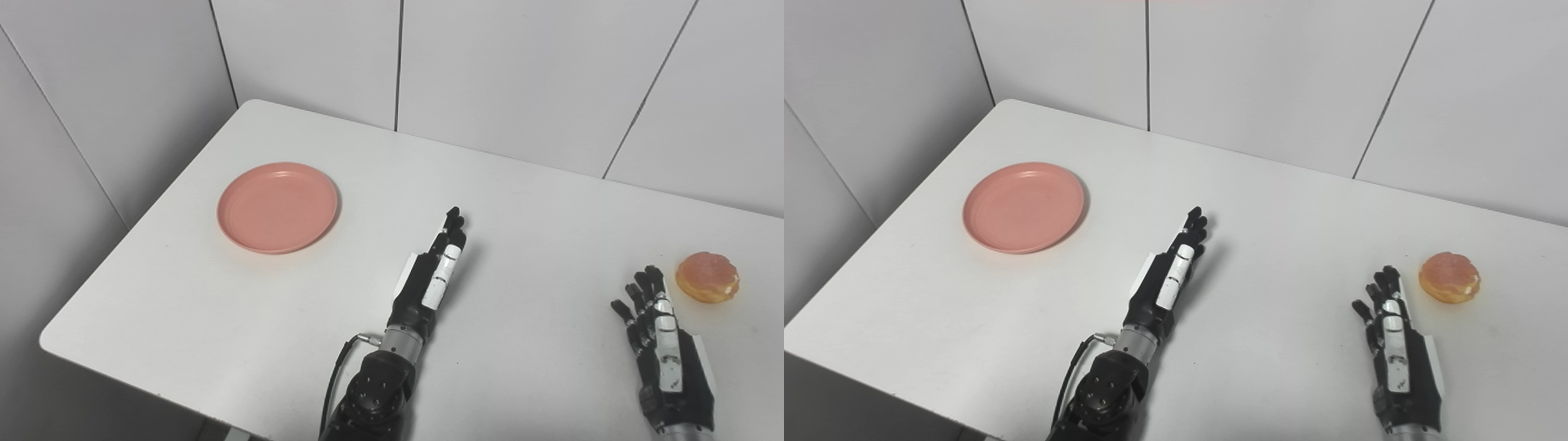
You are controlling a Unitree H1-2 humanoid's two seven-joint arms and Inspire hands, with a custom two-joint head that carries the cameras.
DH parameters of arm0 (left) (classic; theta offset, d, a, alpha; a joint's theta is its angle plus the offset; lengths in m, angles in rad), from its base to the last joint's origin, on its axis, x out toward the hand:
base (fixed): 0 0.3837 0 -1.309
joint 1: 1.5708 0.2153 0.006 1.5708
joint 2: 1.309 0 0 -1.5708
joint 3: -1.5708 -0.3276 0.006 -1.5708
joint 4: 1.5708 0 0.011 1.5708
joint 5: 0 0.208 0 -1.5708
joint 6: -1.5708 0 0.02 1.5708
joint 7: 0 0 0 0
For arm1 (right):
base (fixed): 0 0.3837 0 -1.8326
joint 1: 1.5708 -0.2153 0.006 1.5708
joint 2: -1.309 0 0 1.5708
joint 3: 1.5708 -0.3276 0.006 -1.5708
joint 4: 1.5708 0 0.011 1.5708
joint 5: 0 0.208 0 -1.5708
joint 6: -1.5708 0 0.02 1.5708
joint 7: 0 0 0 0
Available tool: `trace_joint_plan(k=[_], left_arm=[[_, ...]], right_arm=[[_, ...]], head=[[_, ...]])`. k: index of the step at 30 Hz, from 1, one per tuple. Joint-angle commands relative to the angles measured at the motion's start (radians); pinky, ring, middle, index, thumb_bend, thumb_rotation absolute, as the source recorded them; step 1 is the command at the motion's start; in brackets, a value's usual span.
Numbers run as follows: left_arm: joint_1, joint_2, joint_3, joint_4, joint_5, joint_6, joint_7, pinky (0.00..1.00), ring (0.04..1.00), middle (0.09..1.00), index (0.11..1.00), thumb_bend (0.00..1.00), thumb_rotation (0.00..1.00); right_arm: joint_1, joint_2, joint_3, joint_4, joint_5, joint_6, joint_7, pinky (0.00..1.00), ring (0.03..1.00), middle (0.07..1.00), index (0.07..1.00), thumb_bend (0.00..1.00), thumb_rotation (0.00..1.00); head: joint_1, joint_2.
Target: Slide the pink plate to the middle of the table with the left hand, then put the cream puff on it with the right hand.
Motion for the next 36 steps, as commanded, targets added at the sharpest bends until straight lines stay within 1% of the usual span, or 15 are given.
trace_joint_plan(k=[1, 2, 5, 7, 10, 13, 16, 19, 21, 23, 24, 29, 34, 36], left_arm=[[-0.017, 0.0, 0.006, -0.027, -0.002, 0.013, 0.011, 1.0, 1.0, 1.0, 0.988, 0.61, 1.0], [-0.024, 0.003, 0.011, -0.028, -0.004, 0.006, 0.013, 1.0, 1.0, 1.0, 0.988, 0.61, 1.0], [-0.037, 0.009, 0.021, -0.026, -0.004, -0.01, 0.015, 1.0, 1.0, 1.0, 0.993, 0.64, 1.0], [-0.04, 0.009, 0.024, -0.037, -0.002, -0.007, 0.017, 1.0, 1.0, 1.0, 0.995, 0.64, 1.0], [-0.042, 0.008, 0.026, -0.049, 0.001, -0.004, 0.02, 1.0, 1.0, 1.0, 0.991, 0.64, 1.0], [-0.052, 0.022, 0.027, -0.063, 0.004, -0.001, 0.016, 1.0, 1.0, 1.0, 0.997, 0.65, 1.0], [-0.062, 0.032, 0.034, -0.082, 0.003, 0.016, 0.018, 1.0, 1.0, 1.0, 1.0, 0.69, 1.0], [-0.073, 0.036, 0.054, -0.112, -0.005, 0.034, 0.034, 1.0, 1.0, 1.0, 0.996, 0.68, 1.0], [-0.083, 0.04, 0.068, -0.118, -0.012, 0.022, 0.042, 1.0, 1.0, 1.0, 0.999, 0.68, 1.0], [-0.102, 0.044, 0.09, -0.121, -0.041, 0.009, 0.041, 1.0, 1.0, 1.0, 1.0, 0.68, 1.0], [-0.113, 0.049, 0.103, -0.128, -0.051, 0.013, 0.044, 1.0, 1.0, 1.0, 1.0, 0.68, 1.0], [-0.147, 0.1, 0.156, -0.155, -0.083, 0.056, 0.038, 1.0, 1.0, 0.998, 0.993, 0.71, 1.0], [-0.164, 0.143, 0.197, -0.155, -0.099, 0.074, 0.044, 1.0, 1.0, 1.0, 0.978, 0.72, 1.0], [-0.177, 0.162, 0.222, -0.145, -0.104, 0.068, 0.057, 1.0, 1.0, 0.993, 0.972, 0.73, 1.0]], right_arm=[[-0.019, 0.013, -0.01, 0.003, 0.014, -0.062, 0.001, 1.0, 1.0, 1.0, 1.0, 0.48, 0.95], [-0.021, 0.017, -0.013, 0.011, 0.022, -0.078, 0.003, 1.0, 1.0, 1.0, 1.0, 0.48, 0.95], [-0.027, 0.024, -0.021, 0.031, 0.037, -0.118, 0.01, 1.0, 1.0, 1.0, 1.0, 0.54, 0.93], [-0.03, 0.025, -0.026, 0.039, 0.043, -0.139, 0.013, 1.0, 1.0, 1.0, 1.0, 0.57, 0.92], [-0.03, 0.023, -0.029, 0.043, 0.045, -0.16, 0.015, 1.0, 1.0, 1.0, 1.0, 0.56, 0.92], [-0.031, 0.024, -0.029, 0.049, 0.052, -0.171, 0.016, 1.0, 1.0, 1.0, 1.0, 0.57, 0.92], [-0.032, 0.025, -0.028, 0.055, 0.051, -0.179, 0.014, 1.0, 1.0, 1.0, 1.0, 0.58, 0.91], [-0.033, 0.021, -0.026, 0.058, 0.045, -0.177, 0.013, 1.0, 1.0, 1.0, 1.0, 0.58, 0.9], [-0.033, 0.017, -0.026, 0.056, 0.038, -0.171, 0.011, 1.0, 1.0, 1.0, 1.0, 0.59, 0.9], [-0.032, 0.01, -0.022, 0.056, 0.027, -0.169, 0.012, 1.0, 1.0, 1.0, 1.0, 0.6, 0.9], [-0.032, 0.006, -0.019, 0.056, 0.017, -0.17, 0.012, 1.0, 1.0, 1.0, 1.0, 0.6, 0.91], [-0.033, -0.004, -0.015, 0.055, 0.005, -0.15, 0.013, 1.0, 1.0, 1.0, 1.0, 0.59, 0.92], [-0.034, -0.014, -0.008, 0.058, 0.009, -0.143, 0.025, 1.0, 1.0, 1.0, 1.0, 0.54, 0.93], [-0.033, -0.013, -0.006, 0.054, 0.015, -0.127, 0.023, 1.0, 1.0, 1.0, 1.0, 0.54, 0.91]], head=[[-0.001, 0.001], [-0.001, 0.001], [0.003, 0.001], [0.003, 0.001], [0.007, 0.0], [0.009, -0.001], [0.015, -0.004], [0.018, -0.005], [0.021, -0.007], [0.024, -0.008], [0.026, -0.009], [0.033, -0.011], [0.037, -0.014], [0.037, -0.014]])
